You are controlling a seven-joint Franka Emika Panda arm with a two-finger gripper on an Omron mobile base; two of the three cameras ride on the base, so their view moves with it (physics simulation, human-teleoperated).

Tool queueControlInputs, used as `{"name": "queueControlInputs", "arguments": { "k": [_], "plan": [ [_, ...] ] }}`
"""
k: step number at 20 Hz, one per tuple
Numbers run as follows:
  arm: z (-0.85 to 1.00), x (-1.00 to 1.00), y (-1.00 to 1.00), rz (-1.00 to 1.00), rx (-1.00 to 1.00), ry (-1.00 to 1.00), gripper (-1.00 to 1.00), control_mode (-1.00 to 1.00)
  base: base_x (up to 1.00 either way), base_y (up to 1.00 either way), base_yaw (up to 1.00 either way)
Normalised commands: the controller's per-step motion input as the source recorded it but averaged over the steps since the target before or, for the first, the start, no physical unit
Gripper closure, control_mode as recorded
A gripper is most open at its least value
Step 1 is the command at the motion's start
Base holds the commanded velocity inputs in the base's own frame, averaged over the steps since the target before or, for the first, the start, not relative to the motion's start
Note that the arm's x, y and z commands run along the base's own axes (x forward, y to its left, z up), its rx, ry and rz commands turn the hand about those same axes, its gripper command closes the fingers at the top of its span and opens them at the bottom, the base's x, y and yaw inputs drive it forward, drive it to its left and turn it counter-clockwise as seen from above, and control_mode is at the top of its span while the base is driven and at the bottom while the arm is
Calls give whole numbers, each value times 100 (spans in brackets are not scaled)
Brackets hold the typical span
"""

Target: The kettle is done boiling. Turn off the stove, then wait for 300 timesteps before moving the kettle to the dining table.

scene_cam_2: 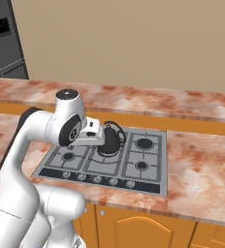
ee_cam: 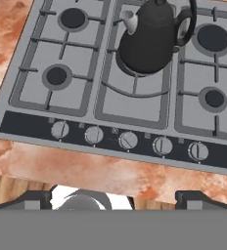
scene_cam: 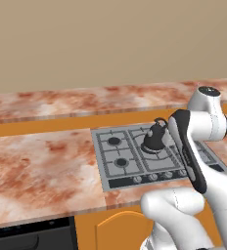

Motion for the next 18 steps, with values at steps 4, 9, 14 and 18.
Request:
{"name": "queueControlInputs", "arguments": {
  "k": [4,9,14,18],
  "plan": [
    [-39,-7,-18,5,-7,0,-100,-100,0,0,0],
    [-39,-4,-12,8,-4,0,-100,-100,0,0,0],
    [-31,-1,-2,13,0,0,-100,-100,0,0,0],
    [-31,0,0,14,0,0,-100,-100,0,0,0]
  ]
}}
